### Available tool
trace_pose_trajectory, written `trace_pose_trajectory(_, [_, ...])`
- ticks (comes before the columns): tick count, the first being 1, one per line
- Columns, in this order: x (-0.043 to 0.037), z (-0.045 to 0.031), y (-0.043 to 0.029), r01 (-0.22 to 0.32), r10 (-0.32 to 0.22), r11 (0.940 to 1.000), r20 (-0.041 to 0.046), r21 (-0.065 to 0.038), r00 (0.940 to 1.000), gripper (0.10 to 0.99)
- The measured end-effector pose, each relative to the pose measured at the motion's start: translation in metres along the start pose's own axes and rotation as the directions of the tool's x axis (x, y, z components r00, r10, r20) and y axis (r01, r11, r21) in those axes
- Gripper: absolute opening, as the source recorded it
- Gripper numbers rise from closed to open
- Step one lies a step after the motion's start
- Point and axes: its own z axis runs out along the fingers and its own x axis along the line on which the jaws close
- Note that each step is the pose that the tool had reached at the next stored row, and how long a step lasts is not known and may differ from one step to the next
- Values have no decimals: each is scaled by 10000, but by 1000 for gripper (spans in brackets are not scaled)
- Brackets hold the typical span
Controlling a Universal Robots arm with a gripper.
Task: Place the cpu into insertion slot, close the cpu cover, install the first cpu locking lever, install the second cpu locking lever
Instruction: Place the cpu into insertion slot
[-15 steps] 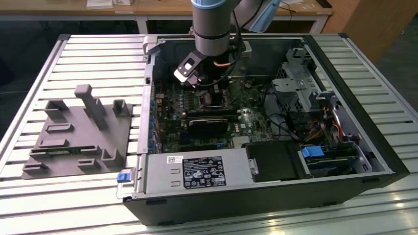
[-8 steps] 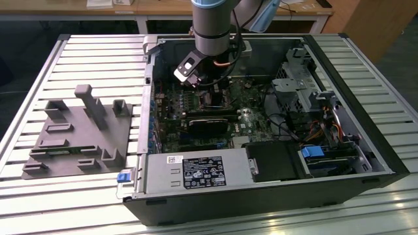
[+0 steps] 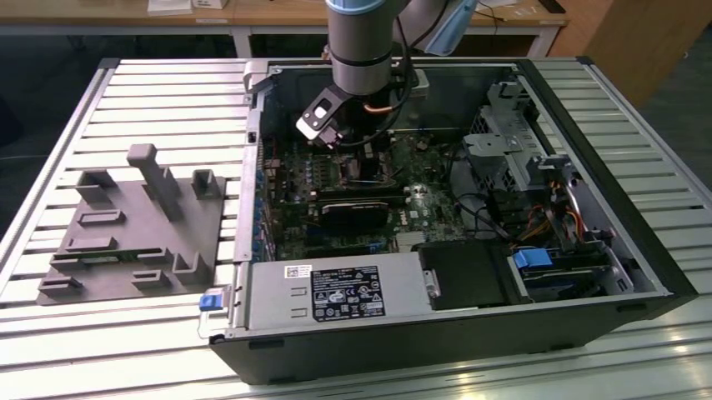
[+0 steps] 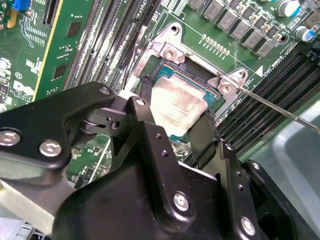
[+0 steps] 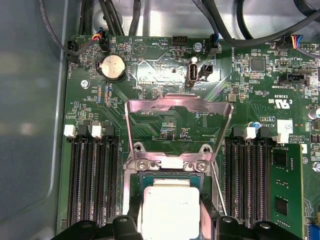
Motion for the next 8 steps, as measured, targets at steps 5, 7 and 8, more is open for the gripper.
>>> trace_pose_trajectory(5, [1,3,1,-1,1,10000,-7,-6,10000,553])
trace_pose_trajectory(7, [1,3,0,-1,1,10000,-5,-3,10000,616])
trace_pose_trajectory(8, [0,1,0,0,0,10000,-1,-1,10000,616])
